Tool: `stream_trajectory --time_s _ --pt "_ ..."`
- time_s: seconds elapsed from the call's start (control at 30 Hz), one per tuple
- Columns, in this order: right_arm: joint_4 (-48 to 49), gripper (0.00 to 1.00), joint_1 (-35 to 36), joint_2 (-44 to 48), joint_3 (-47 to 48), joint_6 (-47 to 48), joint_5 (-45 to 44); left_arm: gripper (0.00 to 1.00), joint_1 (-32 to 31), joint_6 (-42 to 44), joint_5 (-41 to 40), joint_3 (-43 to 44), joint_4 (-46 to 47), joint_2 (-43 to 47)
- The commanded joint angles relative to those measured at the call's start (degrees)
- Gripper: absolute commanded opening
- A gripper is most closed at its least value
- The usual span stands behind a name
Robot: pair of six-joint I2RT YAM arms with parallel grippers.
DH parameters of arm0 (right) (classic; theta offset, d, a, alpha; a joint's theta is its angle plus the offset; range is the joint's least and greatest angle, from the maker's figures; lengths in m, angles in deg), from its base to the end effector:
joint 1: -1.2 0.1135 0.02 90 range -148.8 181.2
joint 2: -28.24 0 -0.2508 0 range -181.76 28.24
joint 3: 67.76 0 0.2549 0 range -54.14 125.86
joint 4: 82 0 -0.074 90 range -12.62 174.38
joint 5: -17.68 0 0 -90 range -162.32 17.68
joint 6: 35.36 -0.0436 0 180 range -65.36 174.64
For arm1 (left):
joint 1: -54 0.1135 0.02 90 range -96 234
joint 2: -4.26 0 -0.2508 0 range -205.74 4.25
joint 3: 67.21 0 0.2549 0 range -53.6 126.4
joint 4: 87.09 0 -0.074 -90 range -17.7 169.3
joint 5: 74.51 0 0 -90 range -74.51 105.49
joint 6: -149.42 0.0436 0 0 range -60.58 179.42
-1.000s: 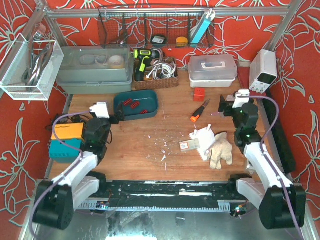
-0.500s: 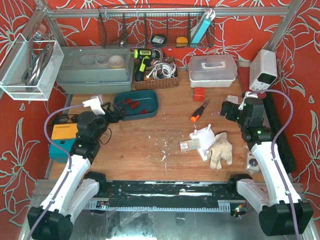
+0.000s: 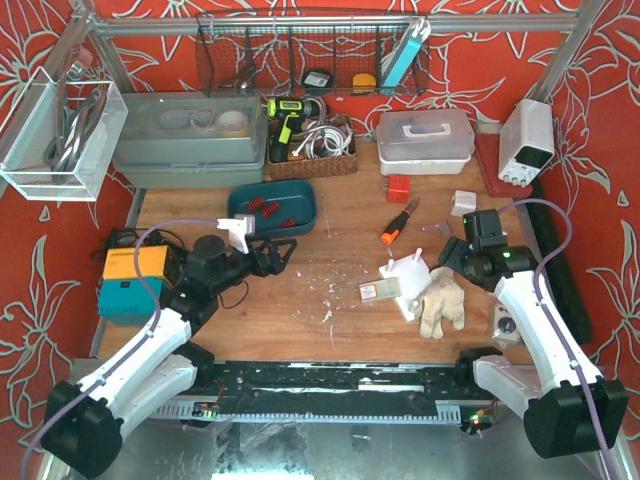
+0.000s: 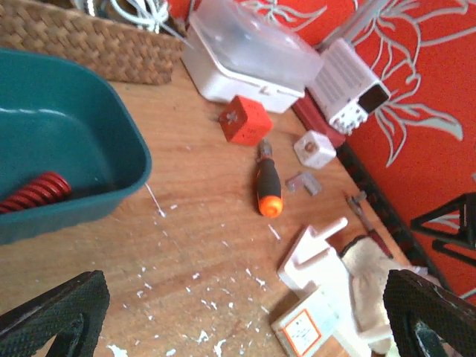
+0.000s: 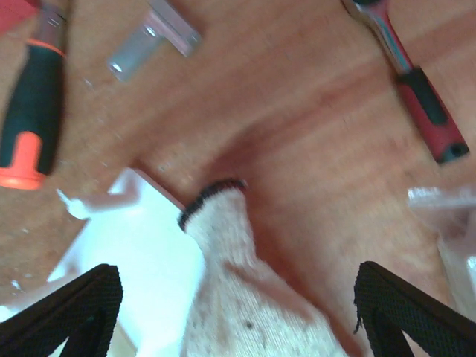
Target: Install the large spring
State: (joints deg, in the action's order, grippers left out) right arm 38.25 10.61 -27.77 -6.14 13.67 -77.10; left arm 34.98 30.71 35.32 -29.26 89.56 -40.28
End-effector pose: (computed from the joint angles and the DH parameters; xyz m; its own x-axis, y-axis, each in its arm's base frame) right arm 0.2001 0.0295 0.2512 -0.6790 0.5498 -0.4866 0.4376 0.8352 0.3331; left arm 0.1916 -0.0817 0.2403 -0.4421 -0.3256 -0.8358 0.4676 0.7115 -0.5245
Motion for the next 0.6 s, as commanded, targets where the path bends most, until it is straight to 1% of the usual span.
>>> stream_trajectory --time_s 0.0,0.07,0.1,0.17,0.23,0.27,0.33,0.43,0.57 --pt "-11.1 0.84 4.4 -1.5 2.5 -6.0 -7.6 1.0 -7.0 4.1 -9.5 0.9 1.3 -3.0" --pt "-13.1 0.79 7.0 -1.4 2.1 -7.2 -9.1 1.0 -10.2 4.9 -12.4 0.7 2.3 -5.5" --pt "-13.1 0.75 8.0 -1.1 1.6 -7.8 -9.3 1.0 -12.2 5.6 -14.5 1.0 2.3 -6.9" --pt "-12.3 0.67 10.1 -0.3 0.3 -9.0 -8.7 1.0 -16.3 7.3 -19.3 2.2 2.0 -9.9" --pt "-10.2 0.61 11.7 0.3 -1.0 -10.0 -7.3 1.0 -20.2 8.5 -24.1 3.0 2.3 -11.6" --pt "-9.0 0.59 12.2 0.6 -1.8 -10.4 -6.7 1.0 -22.3 9.1 -25.3 3.2 3.1 -14.0" --pt "-7.9 0.56 12.7 0.9 -3.4 -11.4 -6.3 1.0 -23.5 9.8 -25.6 3.2 4.4 -16.1" --pt "-6.0 0.54 13.0 1.0 -6.1 -13.1 -5.2 1.0 -23.6 10.6 -24.6 0.7 7.3 -17.9" --pt "-3.6 0.53 13.9 -0.9 -8.1 -14.8 -3.5 1.0 -23.7 14.1 -28.8 -1.8 10.1 -19.4"
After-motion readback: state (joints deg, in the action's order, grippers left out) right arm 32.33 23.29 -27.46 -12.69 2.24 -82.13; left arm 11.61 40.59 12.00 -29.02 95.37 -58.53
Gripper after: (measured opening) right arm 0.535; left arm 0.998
